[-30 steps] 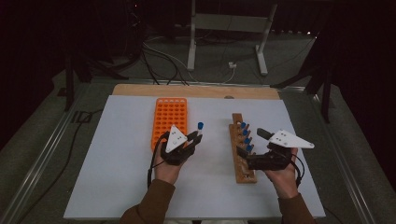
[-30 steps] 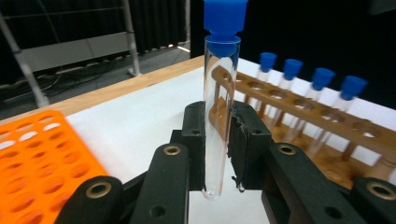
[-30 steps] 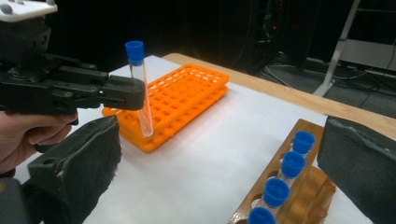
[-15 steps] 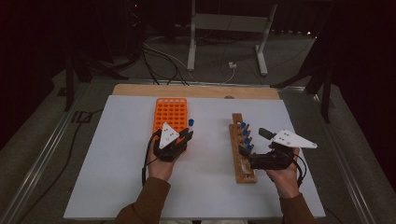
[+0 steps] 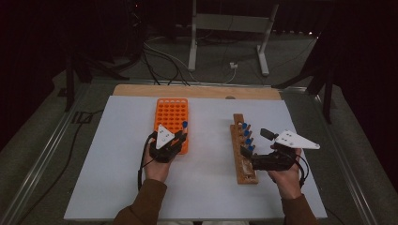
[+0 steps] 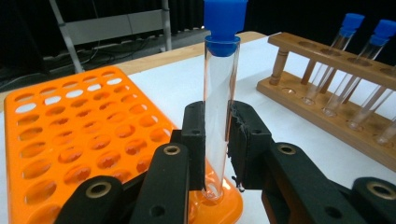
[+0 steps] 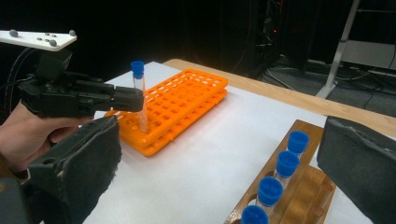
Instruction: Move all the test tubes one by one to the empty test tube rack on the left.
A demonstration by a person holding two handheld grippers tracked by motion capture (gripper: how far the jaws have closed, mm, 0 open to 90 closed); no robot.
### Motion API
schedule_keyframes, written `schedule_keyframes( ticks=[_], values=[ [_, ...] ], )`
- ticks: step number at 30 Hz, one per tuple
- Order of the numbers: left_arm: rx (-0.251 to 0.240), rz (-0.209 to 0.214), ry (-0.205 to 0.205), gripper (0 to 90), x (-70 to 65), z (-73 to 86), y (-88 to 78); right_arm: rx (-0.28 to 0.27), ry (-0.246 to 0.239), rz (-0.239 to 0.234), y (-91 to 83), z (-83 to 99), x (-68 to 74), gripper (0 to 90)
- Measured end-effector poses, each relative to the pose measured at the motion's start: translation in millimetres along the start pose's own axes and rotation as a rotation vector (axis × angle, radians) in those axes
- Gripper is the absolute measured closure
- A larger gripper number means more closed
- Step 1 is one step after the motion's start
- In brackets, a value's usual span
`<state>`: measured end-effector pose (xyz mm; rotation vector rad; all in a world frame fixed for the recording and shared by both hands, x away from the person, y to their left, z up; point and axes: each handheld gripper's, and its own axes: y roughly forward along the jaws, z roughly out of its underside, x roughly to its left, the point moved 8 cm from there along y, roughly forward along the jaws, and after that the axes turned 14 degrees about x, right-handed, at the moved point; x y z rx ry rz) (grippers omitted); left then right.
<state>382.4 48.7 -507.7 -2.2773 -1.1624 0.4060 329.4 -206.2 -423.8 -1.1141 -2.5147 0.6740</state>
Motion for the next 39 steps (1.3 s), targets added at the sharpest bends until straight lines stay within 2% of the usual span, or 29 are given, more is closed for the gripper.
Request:
schedule_keyframes(
  ticks=[7, 14, 18, 34, 36, 39],
  values=[
    [0.036, -0.003, -0.011, 78.1, 1.1, 13.0, 7.2, -0.003, -0.003, -0.003, -1.2, 0.2, 0.0, 0.2],
    [0.084, -0.012, 0.001, 78.4, 0.9, 23.0, 12.5, -0.003, -0.003, -0.005, -2.0, 0.4, 0.0, 0.2],
    [0.141, -0.032, 0.04, 78.6, -1.7, 29.8, 17.9, -0.001, -0.004, -0.006, -2.0, 1.0, -0.2, 0.3],
    [0.152, -0.026, 0.025, 78.0, -1.3, 31.1, 15.9, 0.008, 0.003, 0.004, -2.9, 4.5, -5.3, 0.3],
    [0.155, -0.021, 0.017, 74.7, -0.5, 31.4, 15.1, 0.011, 0.002, 0.006, -3.0, 4.9, -5.5, 0.3],
    [0.158, -0.01, 0.004, 61.6, 1.9, 32.7, 12.4, 0.014, 0.007, 0.007, -3.2, 5.8, -6.7, 0.3]
  ],
)
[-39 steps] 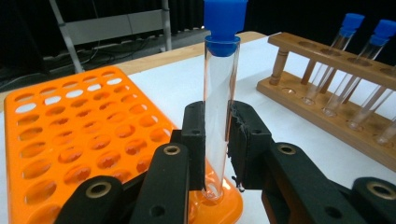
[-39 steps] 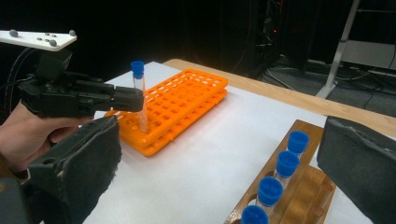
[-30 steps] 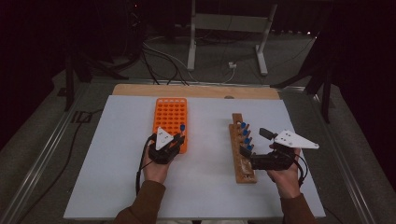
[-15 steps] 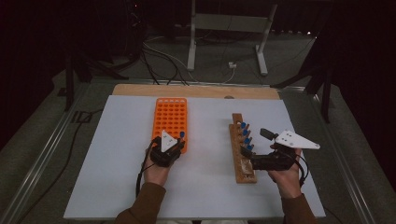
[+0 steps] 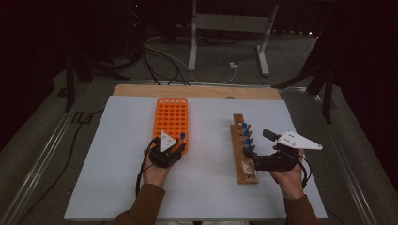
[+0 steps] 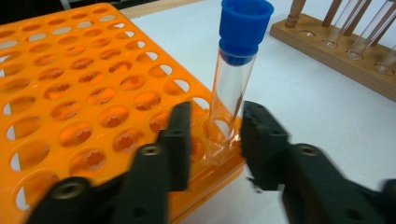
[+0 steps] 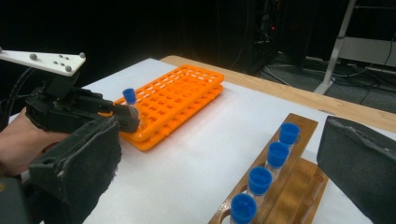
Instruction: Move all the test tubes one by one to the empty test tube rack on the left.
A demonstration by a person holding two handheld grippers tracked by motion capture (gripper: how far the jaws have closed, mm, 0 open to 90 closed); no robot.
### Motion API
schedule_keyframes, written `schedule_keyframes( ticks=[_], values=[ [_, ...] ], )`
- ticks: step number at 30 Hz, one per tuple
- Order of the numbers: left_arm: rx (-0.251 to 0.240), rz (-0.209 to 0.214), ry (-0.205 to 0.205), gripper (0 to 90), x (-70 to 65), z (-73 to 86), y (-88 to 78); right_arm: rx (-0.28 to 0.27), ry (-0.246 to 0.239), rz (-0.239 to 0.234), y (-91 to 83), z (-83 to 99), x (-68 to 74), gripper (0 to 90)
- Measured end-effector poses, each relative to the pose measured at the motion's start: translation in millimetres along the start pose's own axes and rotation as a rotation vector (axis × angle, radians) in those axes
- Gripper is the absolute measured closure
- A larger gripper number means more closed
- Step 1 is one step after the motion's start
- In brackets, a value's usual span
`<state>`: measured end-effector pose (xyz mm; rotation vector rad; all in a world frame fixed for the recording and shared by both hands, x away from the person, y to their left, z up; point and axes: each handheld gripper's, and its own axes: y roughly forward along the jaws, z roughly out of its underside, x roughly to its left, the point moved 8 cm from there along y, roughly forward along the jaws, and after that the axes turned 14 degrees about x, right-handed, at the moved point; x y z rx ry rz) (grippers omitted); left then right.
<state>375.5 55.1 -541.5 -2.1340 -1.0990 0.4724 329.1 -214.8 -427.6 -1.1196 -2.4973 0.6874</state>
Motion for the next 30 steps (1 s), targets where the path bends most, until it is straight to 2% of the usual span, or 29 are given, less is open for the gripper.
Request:
schedule_keyframes(
  ticks=[3, 5, 9, 14, 16, 17, 20, 24, 25, 26, 27, 30],
  values=[
    [-0.018, 0.023, -0.015, 51.1, 0.6, 0.4, -6.0, 0.005, 0.008, 0.007, 0.5, 2.3, -3.6, 0.3],
    [-0.038, 0.035, -0.023, 49.3, 1.1, -0.2, -12.4, 0.009, 0.008, 0.009, 0.7, 3.2, -4.6, 0.3],
    [-0.082, 0.101, -0.07, 42.6, 3.9, -1.3, -27.2, 0.024, 0.015, 0.015, 2.3, 6.2, -6.9, 0.4],
    [-0.122, 0.08, -0.127, 20.0, 12.5, 0.2, -45.1, 0.047, -0.004, 0.037, 5.6, 10.6, -8.3, 2.2],
    [-0.136, 0.086, -0.139, 14.8, 14.7, 1.6, -52.1, 0.061, -0.013, 0.045, 8.1, 13.6, -9.3, 4.4],
    [-0.142, 0.083, -0.147, 5.2, 15.5, 2.3, -54.9, 0.075, -0.016, 0.052, 10.5, 17.6, -10.4, 7.0],
    [-0.171, 0.089, -0.174, 1.5, 16.5, 4.4, -62.4, 0.081, -0.011, 0.044, 12.2, 21.2, -11.4, 9.6],
    [-0.193, 0.098, -0.179, 0.8, 17.6, 1.3, -70.2, 0.125, -0.004, 0.041, 17.4, 33.1, -14.5, 20.8],
    [-0.2, 0.096, -0.18, 0.8, 17.9, 0.1, -72.2, 0.125, -0.004, 0.041, 17.4, 33.1, -14.5, 20.8],
    [-0.204, 0.092, -0.177, 0.8, 18.1, -0.8, -74.3, 0.143, -0.011, 0.03, 20.1, 38.2, -14.4, 28.1],
    [-0.21, 0.089, -0.174, 0.8, 18.3, -1.7, -76.4, 0.143, -0.011, 0.03, 20.1, 38.2, -14.4, 28.1],
    [-0.226, 0.081, -0.174, 0.8, 18.9, -3.6, -80.8, 0.172, -0.021, 0.039, 25.6, 44.8, -14.7, 40.4]
  ],
)
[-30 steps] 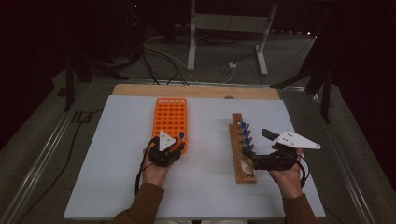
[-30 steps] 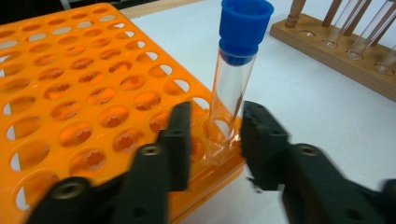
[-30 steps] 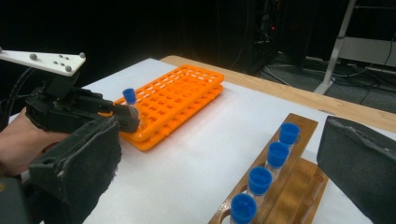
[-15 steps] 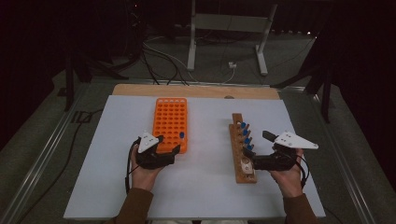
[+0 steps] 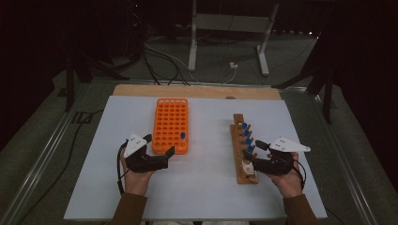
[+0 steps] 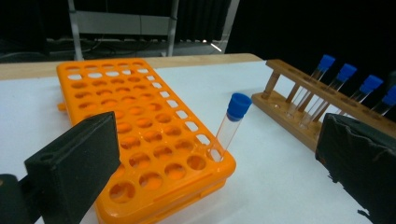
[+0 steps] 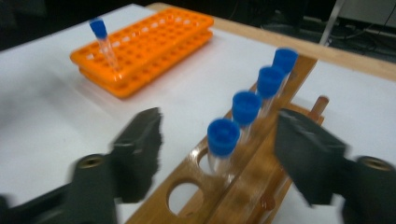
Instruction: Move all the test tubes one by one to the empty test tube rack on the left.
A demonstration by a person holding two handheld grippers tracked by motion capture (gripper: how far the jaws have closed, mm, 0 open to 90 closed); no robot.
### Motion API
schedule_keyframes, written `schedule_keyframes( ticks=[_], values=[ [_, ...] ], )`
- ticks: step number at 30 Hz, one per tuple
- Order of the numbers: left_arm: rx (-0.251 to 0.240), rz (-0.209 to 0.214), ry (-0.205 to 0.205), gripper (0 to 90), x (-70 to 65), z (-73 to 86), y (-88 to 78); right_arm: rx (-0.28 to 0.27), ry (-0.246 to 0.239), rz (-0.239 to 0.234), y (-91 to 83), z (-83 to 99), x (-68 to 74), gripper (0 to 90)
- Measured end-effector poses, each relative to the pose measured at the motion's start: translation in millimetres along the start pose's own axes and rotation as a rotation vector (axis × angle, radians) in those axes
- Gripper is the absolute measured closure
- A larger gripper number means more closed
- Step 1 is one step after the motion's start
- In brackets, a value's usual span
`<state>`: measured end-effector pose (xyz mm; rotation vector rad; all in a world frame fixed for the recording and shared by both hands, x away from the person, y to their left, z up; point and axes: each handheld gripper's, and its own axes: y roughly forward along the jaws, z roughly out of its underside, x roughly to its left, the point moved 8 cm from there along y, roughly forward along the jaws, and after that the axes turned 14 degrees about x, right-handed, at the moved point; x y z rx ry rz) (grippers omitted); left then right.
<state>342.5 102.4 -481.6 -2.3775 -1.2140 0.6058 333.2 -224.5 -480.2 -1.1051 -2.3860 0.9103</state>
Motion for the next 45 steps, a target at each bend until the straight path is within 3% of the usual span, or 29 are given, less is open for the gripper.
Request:
schedule_keyframes(
  ticks=[2, 12, 16, 30, 45],
  values=[
    [0.0, -0.008, 0.003, 0.8, 0.5, -0.3, -0.5, 0.027, -0.012, -0.009, 4.9, 4.5, 1.0, 54.4],
    [0.015, -0.006, 0.012, 0.9, -2.5, 1.2, 3.8, 0.055, -0.015, 0.003, 15.6, 7.7, -1.3, 75.2],
    [0.015, -0.007, 0.012, 0.9, -2.4, 1.4, 4.2, 0.063, -0.037, 0.021, 18.5, 7.3, 0.9, 75.7],
    [0.017, -0.009, 0.011, 0.9, -2.2, 1.6, 4.4, 0.058, -0.033, 0.042, 25.8, 5.1, 1.9, 76.9],
    [0.023, -0.009, 0.017, 0.9, -2.7, 2.2, 5.0, 0.045, -0.049, 0.039, 16.1, -0.1, 2.9, 77.2]
  ],
)
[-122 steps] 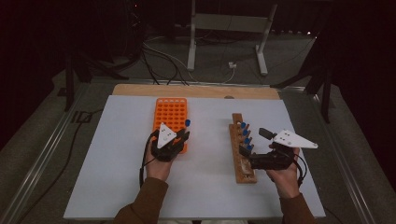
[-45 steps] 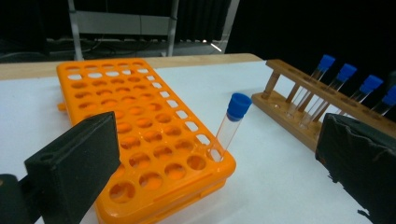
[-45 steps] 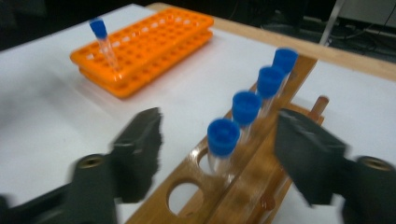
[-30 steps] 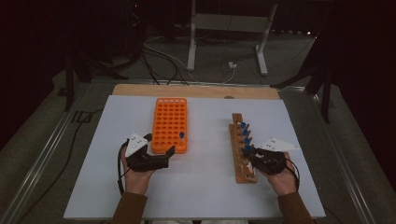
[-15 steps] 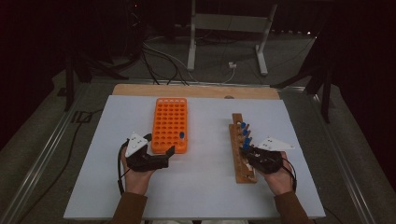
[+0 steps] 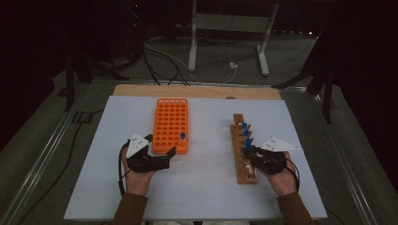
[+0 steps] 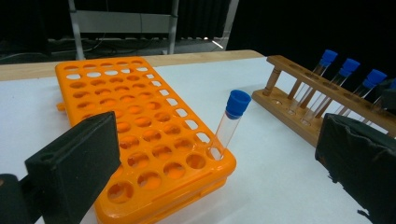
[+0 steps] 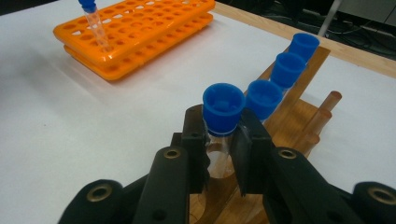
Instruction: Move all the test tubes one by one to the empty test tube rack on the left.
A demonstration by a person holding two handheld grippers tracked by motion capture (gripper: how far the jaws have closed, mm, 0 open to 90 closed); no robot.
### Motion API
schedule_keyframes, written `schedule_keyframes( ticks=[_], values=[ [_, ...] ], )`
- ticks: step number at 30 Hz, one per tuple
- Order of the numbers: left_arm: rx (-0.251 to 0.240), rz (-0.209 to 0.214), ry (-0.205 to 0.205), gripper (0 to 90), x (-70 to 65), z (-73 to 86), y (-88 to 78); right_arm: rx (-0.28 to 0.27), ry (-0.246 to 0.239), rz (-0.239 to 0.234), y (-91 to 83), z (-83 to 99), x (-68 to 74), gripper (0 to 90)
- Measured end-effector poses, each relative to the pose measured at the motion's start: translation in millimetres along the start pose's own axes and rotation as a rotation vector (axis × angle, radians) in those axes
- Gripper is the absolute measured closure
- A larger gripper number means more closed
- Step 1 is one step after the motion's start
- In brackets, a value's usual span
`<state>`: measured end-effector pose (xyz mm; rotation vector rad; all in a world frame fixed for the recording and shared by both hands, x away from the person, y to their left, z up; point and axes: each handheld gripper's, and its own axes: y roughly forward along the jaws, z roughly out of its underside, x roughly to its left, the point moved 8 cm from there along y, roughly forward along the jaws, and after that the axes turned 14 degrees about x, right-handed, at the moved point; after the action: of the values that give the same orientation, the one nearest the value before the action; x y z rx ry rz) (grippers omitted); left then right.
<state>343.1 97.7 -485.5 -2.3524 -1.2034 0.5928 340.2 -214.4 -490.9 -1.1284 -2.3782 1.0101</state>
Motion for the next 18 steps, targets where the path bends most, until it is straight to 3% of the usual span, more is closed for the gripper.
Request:
schedule_keyframes(
  ticks=[18],
  values=[
    [0.006, 0.006, 0.005, 0.9, -1.6, 1.0, 2.1, -0.046, 0.014, -0.005, -20.6, -12.2, -1.9, 77.2]
  ],
)
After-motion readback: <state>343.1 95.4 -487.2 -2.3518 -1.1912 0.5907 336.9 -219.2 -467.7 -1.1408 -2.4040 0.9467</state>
